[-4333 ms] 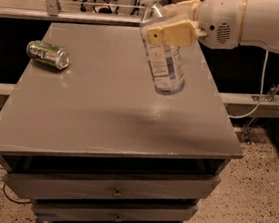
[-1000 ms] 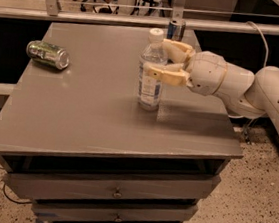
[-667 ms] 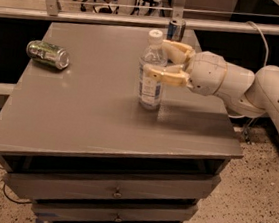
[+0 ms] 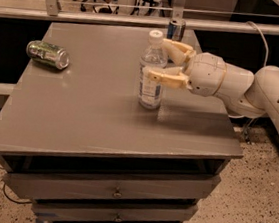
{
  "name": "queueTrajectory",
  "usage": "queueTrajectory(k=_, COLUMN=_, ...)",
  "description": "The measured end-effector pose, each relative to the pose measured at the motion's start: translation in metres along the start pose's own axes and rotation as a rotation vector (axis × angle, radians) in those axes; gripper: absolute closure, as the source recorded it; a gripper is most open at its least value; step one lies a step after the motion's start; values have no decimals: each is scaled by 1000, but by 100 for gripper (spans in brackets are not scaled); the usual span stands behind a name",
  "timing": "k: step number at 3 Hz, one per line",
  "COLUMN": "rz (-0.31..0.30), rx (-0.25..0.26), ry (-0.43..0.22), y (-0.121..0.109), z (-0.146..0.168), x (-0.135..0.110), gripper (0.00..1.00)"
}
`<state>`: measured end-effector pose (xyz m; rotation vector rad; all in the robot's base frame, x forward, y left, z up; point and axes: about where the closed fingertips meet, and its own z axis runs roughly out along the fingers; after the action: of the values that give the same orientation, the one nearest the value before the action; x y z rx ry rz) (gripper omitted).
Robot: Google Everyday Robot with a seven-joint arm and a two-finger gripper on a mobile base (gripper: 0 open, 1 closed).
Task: Place blue plastic bottle upright
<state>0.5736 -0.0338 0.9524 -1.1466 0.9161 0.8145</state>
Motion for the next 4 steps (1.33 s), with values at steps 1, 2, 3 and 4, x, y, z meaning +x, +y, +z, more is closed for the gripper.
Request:
queueTrajectory(k=1, rz=4, rx=4, ry=7, y=1, z=-1, x=2, gripper=0)
queueTrajectory(k=2, rz=9, rx=16, ry=12, y=1, z=-3, x=4, gripper=0)
queueTrajectory(k=3, rz=5, rx=45, ry=52, y=2, z=-20, x=-2, gripper=0)
queueTrajectory(k=4, rz=42, rx=104, ry=149, y=11, z=-69, x=-21, gripper=0)
